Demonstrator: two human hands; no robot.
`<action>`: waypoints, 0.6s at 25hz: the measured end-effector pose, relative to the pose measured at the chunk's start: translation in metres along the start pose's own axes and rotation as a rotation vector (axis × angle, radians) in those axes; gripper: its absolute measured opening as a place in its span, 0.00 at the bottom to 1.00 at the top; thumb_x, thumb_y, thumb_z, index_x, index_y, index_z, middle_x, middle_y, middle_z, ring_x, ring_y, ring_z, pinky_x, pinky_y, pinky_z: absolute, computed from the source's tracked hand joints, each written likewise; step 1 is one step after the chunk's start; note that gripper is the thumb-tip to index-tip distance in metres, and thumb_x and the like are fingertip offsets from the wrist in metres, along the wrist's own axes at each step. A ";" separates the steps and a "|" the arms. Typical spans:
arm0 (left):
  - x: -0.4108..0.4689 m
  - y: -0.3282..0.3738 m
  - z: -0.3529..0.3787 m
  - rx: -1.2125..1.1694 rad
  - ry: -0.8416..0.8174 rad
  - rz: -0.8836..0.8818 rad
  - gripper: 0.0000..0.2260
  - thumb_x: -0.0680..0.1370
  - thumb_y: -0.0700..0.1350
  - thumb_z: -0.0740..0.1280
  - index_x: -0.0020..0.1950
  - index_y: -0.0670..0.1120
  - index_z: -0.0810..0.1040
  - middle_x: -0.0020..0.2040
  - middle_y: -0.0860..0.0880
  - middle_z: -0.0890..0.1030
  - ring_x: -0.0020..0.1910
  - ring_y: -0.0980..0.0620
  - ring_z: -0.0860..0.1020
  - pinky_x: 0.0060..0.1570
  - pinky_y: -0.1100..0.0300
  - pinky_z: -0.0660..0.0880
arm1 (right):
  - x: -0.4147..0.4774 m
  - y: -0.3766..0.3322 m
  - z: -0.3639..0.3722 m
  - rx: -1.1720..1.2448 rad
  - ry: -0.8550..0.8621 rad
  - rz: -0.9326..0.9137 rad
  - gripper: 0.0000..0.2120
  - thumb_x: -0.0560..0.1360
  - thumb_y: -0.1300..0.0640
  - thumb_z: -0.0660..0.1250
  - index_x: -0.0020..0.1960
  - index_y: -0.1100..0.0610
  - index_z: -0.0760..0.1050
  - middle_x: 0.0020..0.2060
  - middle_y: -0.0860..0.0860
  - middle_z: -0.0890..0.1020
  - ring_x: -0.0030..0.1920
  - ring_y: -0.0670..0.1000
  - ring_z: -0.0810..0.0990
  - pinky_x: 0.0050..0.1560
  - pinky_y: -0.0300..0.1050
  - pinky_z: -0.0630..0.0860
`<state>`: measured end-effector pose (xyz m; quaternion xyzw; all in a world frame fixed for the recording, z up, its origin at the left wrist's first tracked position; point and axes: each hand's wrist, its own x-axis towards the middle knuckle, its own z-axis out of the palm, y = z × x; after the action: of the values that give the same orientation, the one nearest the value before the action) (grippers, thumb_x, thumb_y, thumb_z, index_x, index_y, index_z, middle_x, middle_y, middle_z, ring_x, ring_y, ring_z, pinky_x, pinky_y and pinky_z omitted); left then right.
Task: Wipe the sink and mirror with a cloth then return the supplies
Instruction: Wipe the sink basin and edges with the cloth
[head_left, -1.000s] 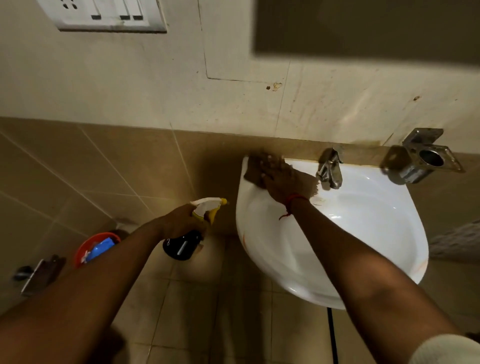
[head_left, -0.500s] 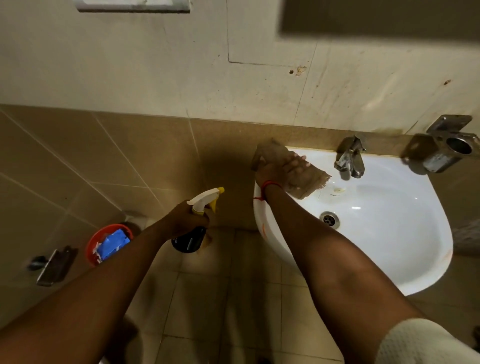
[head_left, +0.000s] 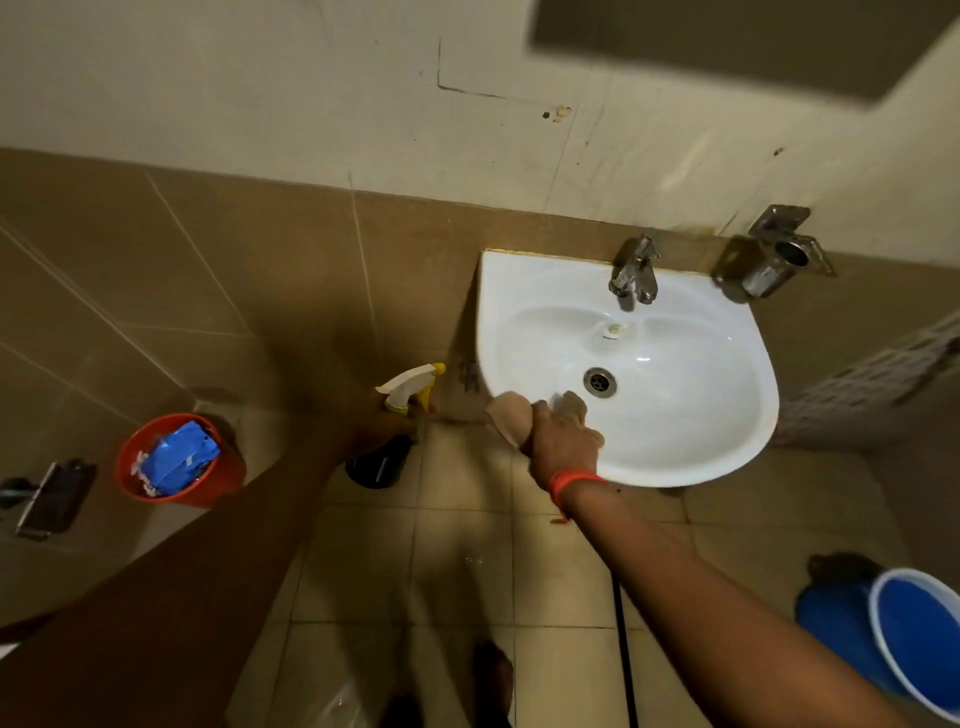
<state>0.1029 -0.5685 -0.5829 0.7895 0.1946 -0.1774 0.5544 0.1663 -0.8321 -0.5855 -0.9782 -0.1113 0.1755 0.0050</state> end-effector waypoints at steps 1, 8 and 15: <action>-0.015 0.020 0.005 -0.010 0.012 0.017 0.11 0.68 0.34 0.75 0.44 0.48 0.82 0.40 0.43 0.83 0.43 0.43 0.82 0.51 0.45 0.82 | -0.015 0.024 -0.003 -0.091 -0.015 -0.013 0.27 0.74 0.58 0.68 0.71 0.52 0.64 0.70 0.56 0.69 0.70 0.59 0.70 0.58 0.59 0.76; -0.003 0.036 -0.002 0.036 0.010 0.072 0.18 0.71 0.27 0.71 0.38 0.52 0.78 0.36 0.50 0.79 0.42 0.44 0.77 0.49 0.49 0.76 | -0.007 0.111 -0.021 0.093 -0.386 0.101 0.52 0.61 0.15 0.44 0.79 0.39 0.52 0.81 0.50 0.51 0.81 0.55 0.44 0.78 0.64 0.42; 0.032 0.055 -0.027 -0.003 0.036 0.187 0.16 0.72 0.24 0.67 0.54 0.41 0.81 0.49 0.36 0.84 0.32 0.62 0.81 0.35 0.69 0.79 | 0.064 -0.057 0.022 0.131 0.173 -0.199 0.35 0.79 0.56 0.56 0.81 0.61 0.44 0.80 0.61 0.47 0.80 0.63 0.48 0.78 0.61 0.54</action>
<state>0.1604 -0.5565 -0.5454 0.8064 0.1305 -0.1103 0.5661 0.2050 -0.7629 -0.6253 -0.9713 -0.1953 0.0960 0.0959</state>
